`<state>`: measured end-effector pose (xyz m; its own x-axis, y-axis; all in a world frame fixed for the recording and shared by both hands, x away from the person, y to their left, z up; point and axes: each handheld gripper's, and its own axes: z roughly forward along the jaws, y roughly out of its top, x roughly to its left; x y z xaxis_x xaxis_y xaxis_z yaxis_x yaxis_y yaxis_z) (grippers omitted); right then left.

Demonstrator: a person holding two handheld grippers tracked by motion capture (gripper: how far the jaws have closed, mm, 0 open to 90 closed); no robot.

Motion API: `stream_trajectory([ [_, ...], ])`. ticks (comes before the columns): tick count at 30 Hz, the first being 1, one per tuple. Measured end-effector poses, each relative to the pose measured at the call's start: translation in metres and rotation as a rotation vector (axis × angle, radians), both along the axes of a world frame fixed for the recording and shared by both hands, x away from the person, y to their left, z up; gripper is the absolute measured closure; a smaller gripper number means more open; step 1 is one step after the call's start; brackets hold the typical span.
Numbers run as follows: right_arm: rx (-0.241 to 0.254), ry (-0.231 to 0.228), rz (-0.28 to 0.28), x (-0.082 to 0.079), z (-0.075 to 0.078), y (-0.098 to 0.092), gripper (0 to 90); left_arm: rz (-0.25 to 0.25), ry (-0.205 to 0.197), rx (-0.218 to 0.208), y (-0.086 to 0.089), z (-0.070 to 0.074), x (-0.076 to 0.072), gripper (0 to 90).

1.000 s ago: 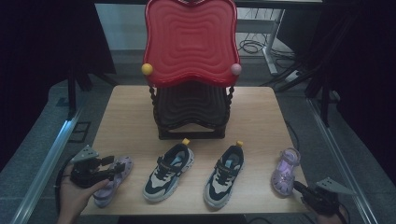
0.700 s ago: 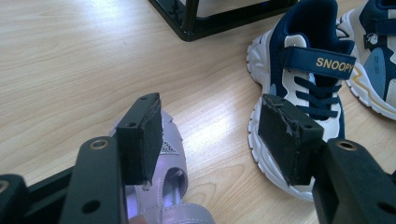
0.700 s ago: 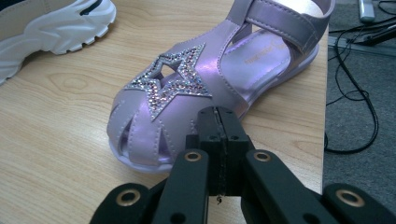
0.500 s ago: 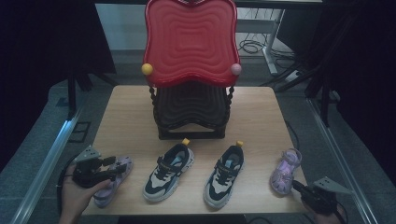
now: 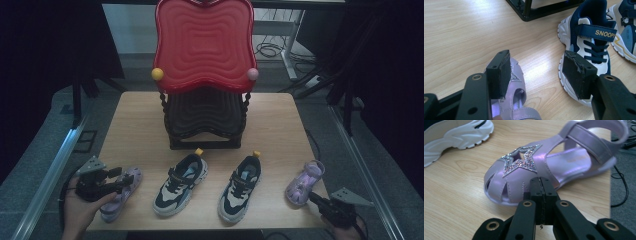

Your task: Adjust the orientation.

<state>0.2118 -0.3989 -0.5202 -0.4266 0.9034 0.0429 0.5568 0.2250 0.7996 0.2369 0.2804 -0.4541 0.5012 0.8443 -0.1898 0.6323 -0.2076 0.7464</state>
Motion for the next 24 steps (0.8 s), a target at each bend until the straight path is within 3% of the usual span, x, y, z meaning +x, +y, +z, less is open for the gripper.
stream_trajectory([
  [24, -0.094, -0.013, 0.036, 0.023, 0.002, 0.048, 89.2, 0.018, 0.027, 0.014, 0.001, -0.009, -0.007, 39.7],
])
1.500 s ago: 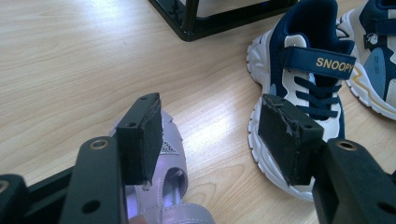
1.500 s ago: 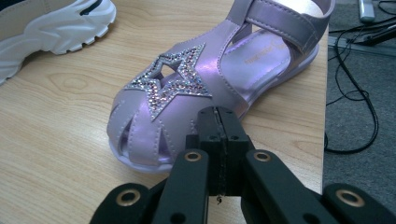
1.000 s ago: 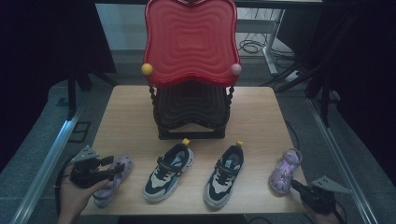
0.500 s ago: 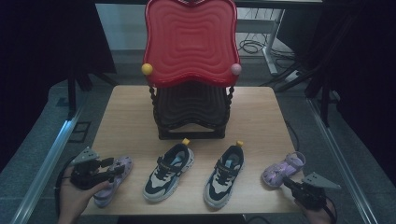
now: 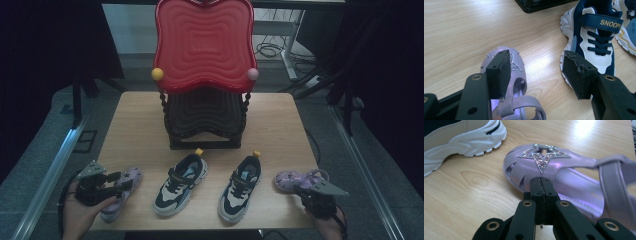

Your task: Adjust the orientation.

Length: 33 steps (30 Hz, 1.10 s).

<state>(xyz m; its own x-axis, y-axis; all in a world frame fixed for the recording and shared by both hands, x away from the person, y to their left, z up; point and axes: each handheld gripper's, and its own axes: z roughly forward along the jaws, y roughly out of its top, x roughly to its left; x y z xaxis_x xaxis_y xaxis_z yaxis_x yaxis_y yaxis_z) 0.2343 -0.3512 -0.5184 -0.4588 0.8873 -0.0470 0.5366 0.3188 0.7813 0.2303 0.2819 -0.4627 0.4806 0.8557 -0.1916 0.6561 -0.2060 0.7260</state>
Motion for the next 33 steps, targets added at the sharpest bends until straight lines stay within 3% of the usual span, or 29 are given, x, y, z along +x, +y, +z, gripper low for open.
stream_trajectory([
  [5, -0.013, -0.006, -0.006, 0.003, -0.002, 0.009, 89.2, -0.005, 0.005, 0.002, -0.002, -0.002, 0.001, 39.7],
  [13, 0.014, -0.033, -0.075, 0.009, -0.010, 0.022, 89.2, -0.006, 0.004, 0.003, -0.001, -0.001, 0.001, 39.6],
  [15, 0.005, -0.037, -0.098, 0.011, -0.012, 0.027, 89.2, -0.003, 0.003, 0.002, -0.001, -0.001, 0.000, 39.6],
  [16, -0.035, -0.043, -0.114, 0.011, -0.013, 0.033, 89.2, -0.002, 0.003, 0.002, 0.000, -0.001, 0.000, 39.6],
  [19, -0.037, -0.041, -0.130, 0.012, -0.013, 0.036, 89.2, -0.004, 0.005, 0.003, 0.000, -0.002, 0.001, 39.6],
  [26, -0.015, -0.034, -0.137, 0.009, -0.012, 0.036, 89.2, -0.010, 0.012, 0.009, -0.002, -0.004, 0.002, 39.5],
  [33, 0.056, -0.059, -0.120, -0.002, 0.003, 0.027, 89.2, -0.008, 0.016, 0.012, -0.002, -0.005, 0.002, 39.6],
])
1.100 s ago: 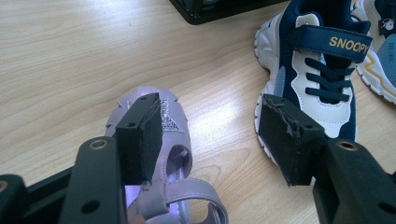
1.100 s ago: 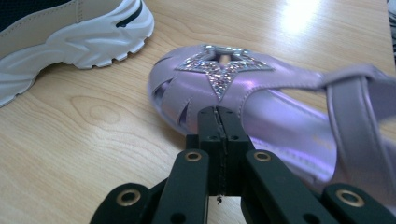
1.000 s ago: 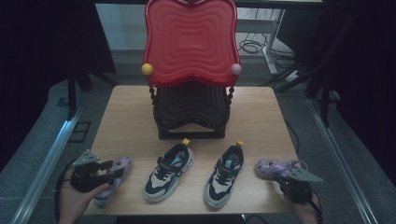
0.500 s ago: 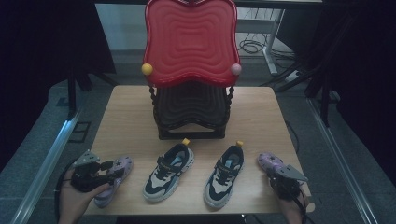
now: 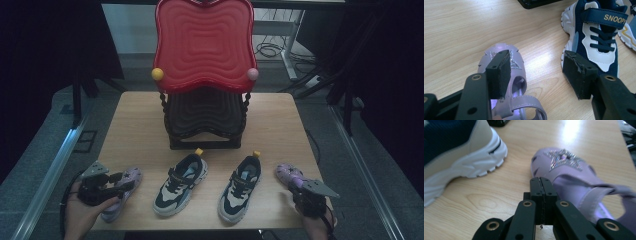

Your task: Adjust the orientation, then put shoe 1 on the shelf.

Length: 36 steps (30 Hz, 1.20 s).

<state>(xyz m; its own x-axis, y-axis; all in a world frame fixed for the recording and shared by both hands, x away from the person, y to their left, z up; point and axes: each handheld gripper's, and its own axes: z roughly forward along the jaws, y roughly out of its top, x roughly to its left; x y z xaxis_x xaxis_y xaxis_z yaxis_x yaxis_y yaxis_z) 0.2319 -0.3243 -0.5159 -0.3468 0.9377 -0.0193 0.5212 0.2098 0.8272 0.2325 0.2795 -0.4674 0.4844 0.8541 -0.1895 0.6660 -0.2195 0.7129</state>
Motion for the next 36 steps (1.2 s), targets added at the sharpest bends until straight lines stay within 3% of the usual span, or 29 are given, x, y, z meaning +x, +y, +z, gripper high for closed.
stream_trajectory([
  [13, 0.068, -0.091, -0.004, -0.006, 0.032, -0.033, 89.1, 0.024, -0.009, -0.007, 0.009, 0.002, -0.004, 39.6],
  [16, 0.075, -0.093, 0.004, -0.006, 0.035, -0.037, 89.0, 0.042, -0.016, -0.011, 0.014, 0.005, -0.007, 39.6],
  [21, 0.117, -0.083, 0.024, -0.009, 0.038, -0.044, 76.6, 0.046, -0.051, -0.024, 0.019, 0.015, -0.016, 39.7],
  [25, 0.106, -0.092, 0.057, -0.012, 0.039, -0.043, 62.2, 0.042, -0.059, -0.061, 0.030, 0.015, -0.027, 40.2],
  [26, 0.106, -0.092, 0.057, -0.012, 0.039, -0.043, 62.2, 0.053, -0.058, -0.062, 0.032, 0.014, -0.028, 40.2],
  [31, 0.110, -0.102, 0.034, -0.018, 0.043, -0.045, 55.4, 0.046, -0.054, -0.041, 0.030, 0.009, -0.035, 41.2],
  [36, 0.106, -0.094, 0.031, -0.019, 0.041, -0.046, 54.4, 0.035, -0.027, -0.008, 0.024, -0.005, -0.047, 42.8],
])
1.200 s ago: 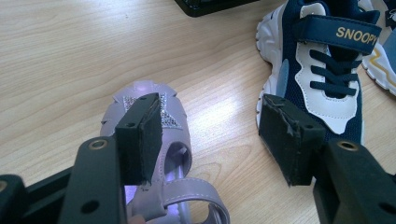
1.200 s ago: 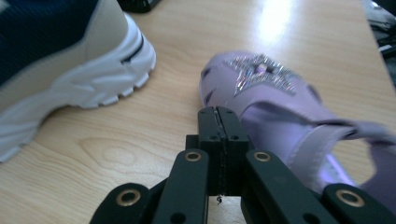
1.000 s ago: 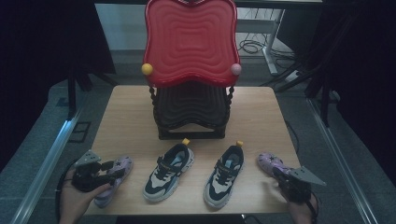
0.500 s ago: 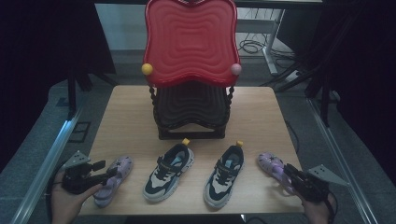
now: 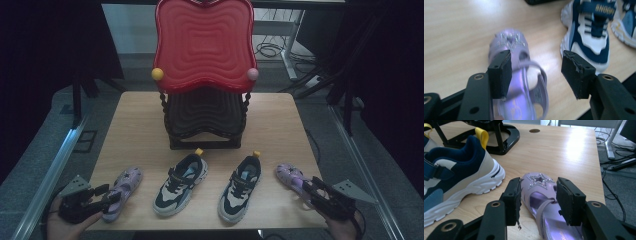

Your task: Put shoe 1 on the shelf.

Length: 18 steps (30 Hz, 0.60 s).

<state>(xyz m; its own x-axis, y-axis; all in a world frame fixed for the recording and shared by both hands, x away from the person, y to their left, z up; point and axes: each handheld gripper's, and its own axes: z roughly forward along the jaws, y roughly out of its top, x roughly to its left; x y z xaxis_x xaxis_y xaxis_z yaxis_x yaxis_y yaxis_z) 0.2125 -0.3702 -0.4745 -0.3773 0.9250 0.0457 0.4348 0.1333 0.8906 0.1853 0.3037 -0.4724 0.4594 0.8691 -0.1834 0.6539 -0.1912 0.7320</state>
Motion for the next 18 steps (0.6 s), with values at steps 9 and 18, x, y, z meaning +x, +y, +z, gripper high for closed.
stream_trajectory([
  [9, 0.061, 0.022, -0.017, 0.004, -0.003, -0.002, 53.1, 0.006, 0.034, 0.019, 0.000, -0.012, -0.002, 48.3],
  [18, 0.055, 0.031, -0.008, 0.007, -0.006, 0.001, 52.5, 0.008, 0.050, 0.033, -0.003, -0.021, -0.009, 51.4],
])
